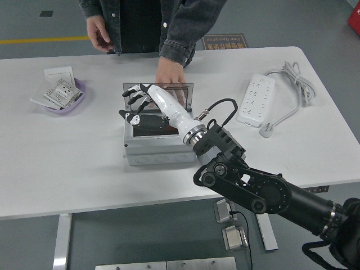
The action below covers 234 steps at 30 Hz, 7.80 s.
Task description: Pick up the cylinder from the cube,place it in the box,flap close box
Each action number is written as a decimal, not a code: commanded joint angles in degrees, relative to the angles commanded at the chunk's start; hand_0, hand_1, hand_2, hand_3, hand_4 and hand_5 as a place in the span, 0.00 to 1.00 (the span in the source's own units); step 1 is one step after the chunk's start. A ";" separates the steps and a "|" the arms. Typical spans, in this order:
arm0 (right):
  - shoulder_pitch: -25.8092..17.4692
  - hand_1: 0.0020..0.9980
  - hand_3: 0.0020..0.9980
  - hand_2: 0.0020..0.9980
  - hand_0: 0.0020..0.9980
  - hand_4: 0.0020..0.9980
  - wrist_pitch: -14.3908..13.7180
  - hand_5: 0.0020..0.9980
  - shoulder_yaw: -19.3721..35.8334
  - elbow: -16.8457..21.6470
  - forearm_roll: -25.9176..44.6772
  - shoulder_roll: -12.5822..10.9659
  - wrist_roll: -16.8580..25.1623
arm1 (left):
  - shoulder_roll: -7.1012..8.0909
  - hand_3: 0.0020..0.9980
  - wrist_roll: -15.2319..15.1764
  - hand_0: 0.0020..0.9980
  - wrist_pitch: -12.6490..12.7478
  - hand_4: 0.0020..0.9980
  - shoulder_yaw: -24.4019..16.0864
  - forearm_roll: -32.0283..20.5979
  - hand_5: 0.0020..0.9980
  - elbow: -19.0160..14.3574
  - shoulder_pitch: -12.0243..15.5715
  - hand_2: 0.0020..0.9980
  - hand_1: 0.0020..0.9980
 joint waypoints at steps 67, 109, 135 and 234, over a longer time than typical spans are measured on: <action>-1.46 0.69 0.80 0.74 0.72 0.97 7.02 0.75 1.61 -0.89 1.91 -9.45 -2.02 | -0.75 0.97 -1.43 0.94 -0.22 0.99 1.65 -0.96 0.86 0.00 -0.37 0.95 0.96; -13.37 0.67 0.79 0.74 0.69 0.94 9.08 0.70 8.55 8.47 -5.51 -11.59 -3.90 | -1.13 0.97 -0.91 0.94 -0.38 0.99 1.67 -1.15 0.86 0.00 -0.26 0.95 0.96; -28.48 0.63 0.72 0.68 0.67 0.90 4.45 0.68 31.56 8.68 17.20 -11.00 17.42 | -0.75 0.98 -0.97 0.94 0.04 0.99 0.03 -0.01 0.86 0.00 0.78 0.95 0.96; -24.11 0.65 0.68 0.67 0.75 0.73 0.93 0.46 42.03 7.41 19.04 -17.08 15.52 | 0.63 0.96 -3.24 0.86 1.19 0.97 4.46 -13.02 0.83 0.00 2.43 0.86 0.86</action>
